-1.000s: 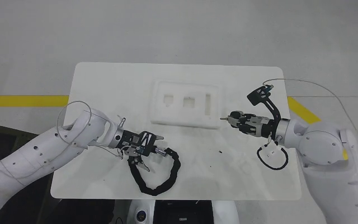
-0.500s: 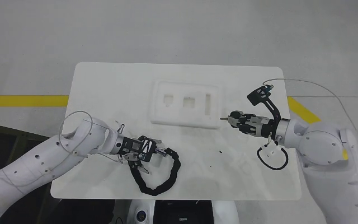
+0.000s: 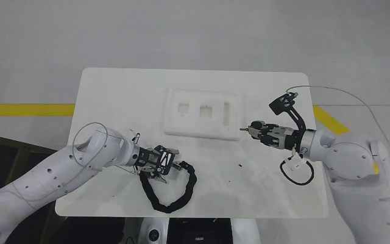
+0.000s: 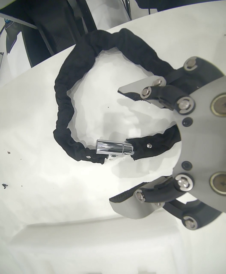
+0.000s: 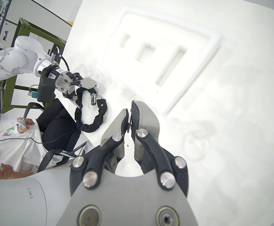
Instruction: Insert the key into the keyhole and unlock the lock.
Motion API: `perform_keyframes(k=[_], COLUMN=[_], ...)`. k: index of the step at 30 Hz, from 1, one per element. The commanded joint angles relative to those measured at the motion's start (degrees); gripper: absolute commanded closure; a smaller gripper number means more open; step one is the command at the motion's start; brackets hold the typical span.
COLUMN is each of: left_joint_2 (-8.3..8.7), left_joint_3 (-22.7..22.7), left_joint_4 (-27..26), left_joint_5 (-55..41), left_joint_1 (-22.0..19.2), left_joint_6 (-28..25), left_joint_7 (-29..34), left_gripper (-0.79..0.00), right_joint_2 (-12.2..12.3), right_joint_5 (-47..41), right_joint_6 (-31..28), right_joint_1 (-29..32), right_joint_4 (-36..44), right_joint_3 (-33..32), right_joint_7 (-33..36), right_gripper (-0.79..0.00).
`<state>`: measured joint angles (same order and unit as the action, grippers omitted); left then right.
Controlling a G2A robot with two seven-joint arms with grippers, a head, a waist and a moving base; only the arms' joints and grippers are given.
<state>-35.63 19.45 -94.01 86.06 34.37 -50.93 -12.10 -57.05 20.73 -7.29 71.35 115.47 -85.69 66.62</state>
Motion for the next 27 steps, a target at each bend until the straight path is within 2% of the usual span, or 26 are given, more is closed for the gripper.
perform_keyframes(k=[1, 2, 4, 27], left_joint_2=[-0.37, -0.55, -0.88, -3.41], left_joint_3=[0.22, 0.36, 0.62, 3.99], left_joint_4=[0.35, 0.56, 0.92, 1.77], left_joint_5=[0.47, 0.69, 0.99, 3.73], left_joint_1=[0.22, 0.31, 0.50, 2.84], left_joint_6=[0.16, 0.30, 0.42, -0.59], left_joint_7=[0.07, 0.14, 0.18, 2.52], left_gripper=[-0.419, -0.379, -0.354, -0.379], right_joint_2=[0.00, 0.00, 0.00, 0.00], right_joint_5=[0.00, 0.00, 0.00, 0.00], right_joint_6=[0.00, 0.00, 0.00, 0.00], right_joint_1=[0.00, 0.00, 0.00, 0.00], right_joint_4=[0.00, 0.00, 0.00, 0.00], right_joint_3=[0.00, 0.00, 0.00, 0.00], right_joint_7=[0.00, 0.00, 0.00, 0.00], right_gripper=[0.000, 0.000, 0.000, 0.000])
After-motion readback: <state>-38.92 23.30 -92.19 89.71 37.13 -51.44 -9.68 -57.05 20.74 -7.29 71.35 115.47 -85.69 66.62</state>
